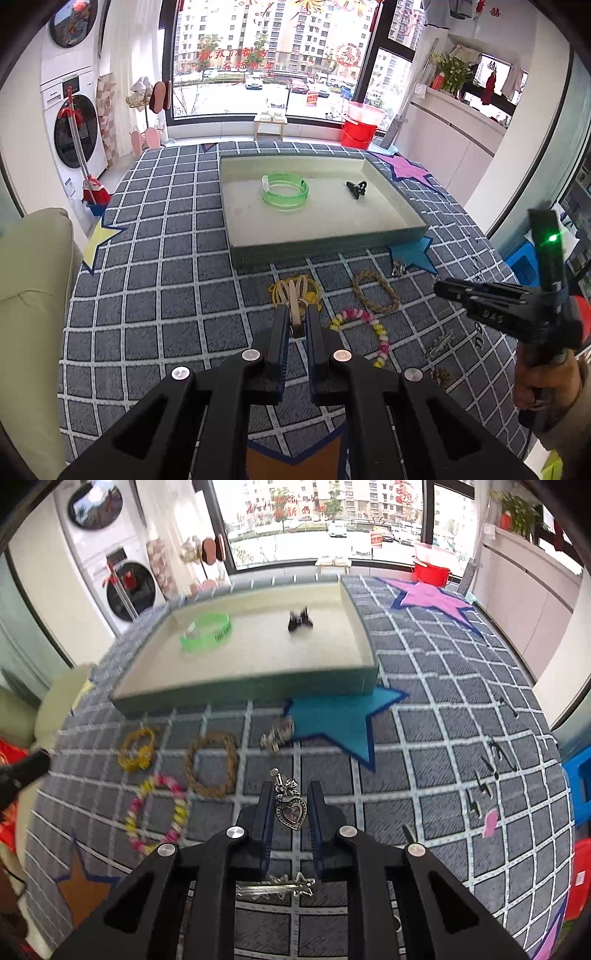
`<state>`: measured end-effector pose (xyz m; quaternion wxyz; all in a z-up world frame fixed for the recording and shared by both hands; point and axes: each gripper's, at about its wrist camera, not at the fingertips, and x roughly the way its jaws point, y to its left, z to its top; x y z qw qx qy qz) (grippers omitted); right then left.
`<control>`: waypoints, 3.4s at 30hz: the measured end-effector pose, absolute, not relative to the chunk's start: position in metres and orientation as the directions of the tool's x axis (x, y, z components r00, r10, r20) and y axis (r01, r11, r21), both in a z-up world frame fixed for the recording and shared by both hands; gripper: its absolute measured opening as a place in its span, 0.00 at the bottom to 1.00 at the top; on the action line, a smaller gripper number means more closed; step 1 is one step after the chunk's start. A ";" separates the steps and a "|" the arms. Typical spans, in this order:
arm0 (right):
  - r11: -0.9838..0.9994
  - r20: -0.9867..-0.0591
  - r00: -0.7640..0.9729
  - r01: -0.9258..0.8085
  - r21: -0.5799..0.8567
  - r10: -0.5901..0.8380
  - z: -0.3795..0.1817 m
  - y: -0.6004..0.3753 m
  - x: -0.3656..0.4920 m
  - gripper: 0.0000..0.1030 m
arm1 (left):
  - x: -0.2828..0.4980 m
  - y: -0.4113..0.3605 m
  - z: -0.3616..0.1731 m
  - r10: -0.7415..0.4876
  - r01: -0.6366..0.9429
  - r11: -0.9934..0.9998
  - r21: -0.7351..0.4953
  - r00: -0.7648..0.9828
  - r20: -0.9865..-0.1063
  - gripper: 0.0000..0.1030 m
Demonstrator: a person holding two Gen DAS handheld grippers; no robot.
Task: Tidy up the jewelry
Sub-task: 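Carry both into the tray and open the right tool while the left releases the tan tie, then lift both open tools out of the tray back over the jewelry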
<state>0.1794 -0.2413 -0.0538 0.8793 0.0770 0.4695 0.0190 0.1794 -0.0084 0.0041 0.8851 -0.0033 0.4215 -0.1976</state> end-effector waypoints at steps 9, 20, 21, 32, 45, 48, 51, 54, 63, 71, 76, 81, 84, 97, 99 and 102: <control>0.976 -0.759 0.630 0.004 0.219 0.168 0.005 -0.253 0.228 0.19 | 0.222 -0.019 0.035 -0.355 0.346 0.924 -0.165 0.612 -0.706 0.22; 0.953 -0.762 0.613 0.048 0.300 0.209 0.009 -0.271 0.323 0.19 | 0.323 -0.049 0.024 -0.312 0.303 0.941 -0.149 0.610 -0.729 0.22; 0.953 -0.768 0.606 0.055 0.299 0.206 0.003 -0.271 0.330 0.19 | 0.329 -0.051 0.019 -0.307 0.298 0.943 -0.149 0.603 -0.736 0.22; 0.961 -0.824 0.542 0.102 0.259 0.164 -0.057 -0.274 0.368 0.19 | 0.366 -0.075 -0.037 -0.243 0.282 0.955 -0.097 0.546 -0.802 0.22; 0.977 -0.853 0.511 0.103 0.187 0.109 -0.081 -0.264 0.367 0.40 | 0.366 -0.092 -0.068 -0.118 0.266 0.963 0.034 0.535 -0.836 0.22; 0.974 -0.842 0.526 0.104 0.203 0.120 -0.076 -0.266 0.363 0.49 | 0.364 -0.090 -0.066 -0.122 0.260 0.965 0.029 0.545 -0.830 0.22; 0.963 -0.826 0.544 0.111 0.244 0.146 -0.068 -0.268 0.358 0.50 | 0.361 -0.089 -0.061 -0.123 0.260 0.965 0.032 0.558 -0.821 0.22; 0.949 -0.808 0.562 0.122 0.292 0.176 -0.060 -0.272 0.351 0.56 | 0.357 -0.090 -0.055 -0.130 0.264 0.964 0.031 0.570 -0.811 0.22; 0.936 -0.775 0.601 0.123 0.330 0.195 -0.040 -0.273 0.331 0.66 | 0.356 -0.087 -0.044 -0.156 0.260 0.966 -0.001 0.576 -0.803 0.23; 0.923 -0.746 0.632 0.124 0.364 0.209 -0.022 -0.277 0.307 0.79 | 0.335 -0.076 -0.014 -0.145 0.231 0.973 0.017 0.663 -0.735 1.00; 0.926 -0.682 0.705 0.099 0.365 0.193 0.003 -0.272 0.281 0.88 | 0.310 -0.061 0.006 -0.138 0.217 0.976 0.024 0.697 -0.704 1.00; 0.927 -0.640 0.742 0.069 0.369 0.200 0.021 -0.263 0.249 0.89 | 0.286 -0.045 0.011 -0.175 0.230 0.973 -0.024 0.664 -0.727 1.00; 0.919 -0.633 0.741 0.056 0.390 0.224 0.026 -0.261 0.232 0.89 | 0.261 -0.035 0.012 -0.184 0.232 0.972 -0.032 0.675 -0.714 1.00; 0.933 -0.775 0.598 0.121 0.338 0.203 -0.021 -0.249 0.157 0.89 | 0.181 -0.010 -0.026 -0.210 0.252 0.966 -0.063 0.612 -0.762 1.00; 0.933 -0.799 0.567 0.139 0.332 0.200 -0.035 -0.249 0.149 0.89 | 0.177 -0.009 -0.033 -0.204 0.253 0.966 -0.058 0.601 -0.773 1.00; 0.934 -0.829 0.526 0.164 0.318 0.190 -0.052 -0.248 0.137 0.89 | 0.170 -0.009 -0.047 -0.209 0.259 0.963 -0.068 0.564 -0.799 1.00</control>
